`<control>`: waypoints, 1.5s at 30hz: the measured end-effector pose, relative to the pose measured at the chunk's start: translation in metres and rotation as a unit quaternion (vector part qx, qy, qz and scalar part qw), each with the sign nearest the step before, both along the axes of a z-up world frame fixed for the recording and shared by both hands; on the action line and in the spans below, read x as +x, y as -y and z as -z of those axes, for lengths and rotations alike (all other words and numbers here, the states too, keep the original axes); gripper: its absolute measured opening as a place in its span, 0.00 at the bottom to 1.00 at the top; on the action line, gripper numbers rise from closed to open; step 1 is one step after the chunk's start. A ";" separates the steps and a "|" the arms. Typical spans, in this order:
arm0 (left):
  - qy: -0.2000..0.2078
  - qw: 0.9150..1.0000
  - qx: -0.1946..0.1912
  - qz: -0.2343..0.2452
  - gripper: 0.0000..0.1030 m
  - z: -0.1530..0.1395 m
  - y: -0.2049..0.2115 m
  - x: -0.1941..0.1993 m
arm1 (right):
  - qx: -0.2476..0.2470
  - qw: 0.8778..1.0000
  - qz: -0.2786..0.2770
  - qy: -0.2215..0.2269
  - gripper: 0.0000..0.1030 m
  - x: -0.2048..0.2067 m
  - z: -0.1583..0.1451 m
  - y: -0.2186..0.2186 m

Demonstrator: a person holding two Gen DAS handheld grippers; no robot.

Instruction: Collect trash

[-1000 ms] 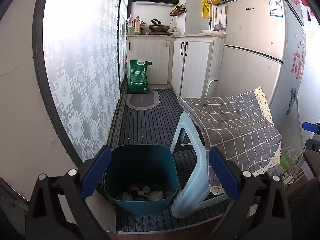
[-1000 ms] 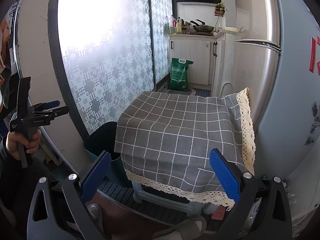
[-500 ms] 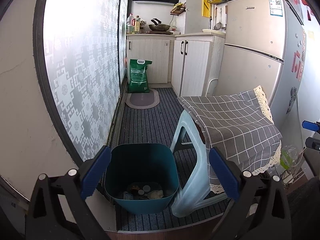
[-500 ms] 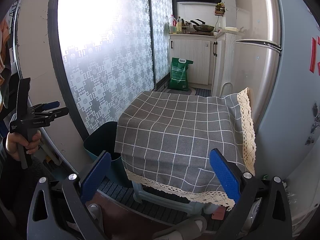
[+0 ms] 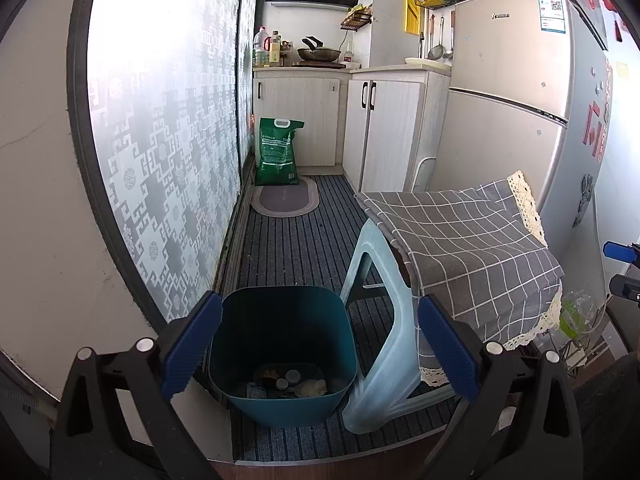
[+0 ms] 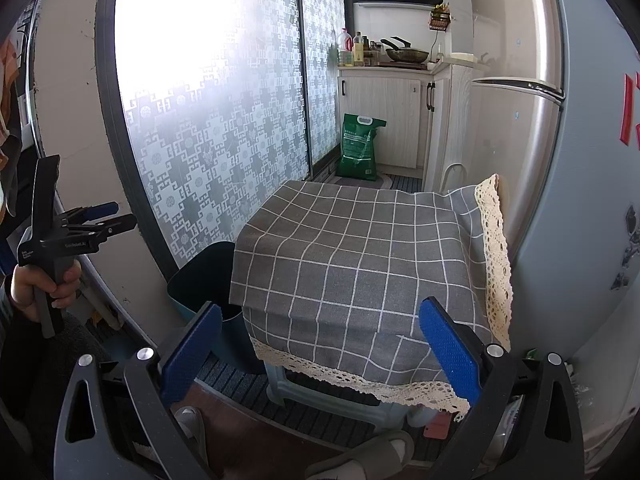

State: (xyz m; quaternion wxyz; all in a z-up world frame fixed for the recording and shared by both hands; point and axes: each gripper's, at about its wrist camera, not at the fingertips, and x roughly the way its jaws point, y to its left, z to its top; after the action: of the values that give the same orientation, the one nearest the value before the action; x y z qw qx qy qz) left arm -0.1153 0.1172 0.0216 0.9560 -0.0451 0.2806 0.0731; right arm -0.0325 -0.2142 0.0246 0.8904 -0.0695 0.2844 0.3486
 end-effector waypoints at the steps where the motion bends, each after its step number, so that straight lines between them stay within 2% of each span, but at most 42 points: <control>1: 0.000 1.000 0.000 0.000 0.97 0.000 0.000 0.000 | 0.000 1.000 0.000 0.000 0.97 0.000 0.000 0.000; 45: -0.003 1.000 0.002 0.001 0.97 0.001 -0.002 -0.002 | -0.002 1.000 -0.001 -0.002 0.97 0.000 0.000 -0.002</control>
State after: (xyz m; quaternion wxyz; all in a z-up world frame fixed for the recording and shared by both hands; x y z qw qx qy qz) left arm -0.1175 0.1187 0.0208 0.9554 -0.0424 0.2830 0.0732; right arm -0.0321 -0.2123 0.0243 0.8893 -0.0709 0.2867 0.3493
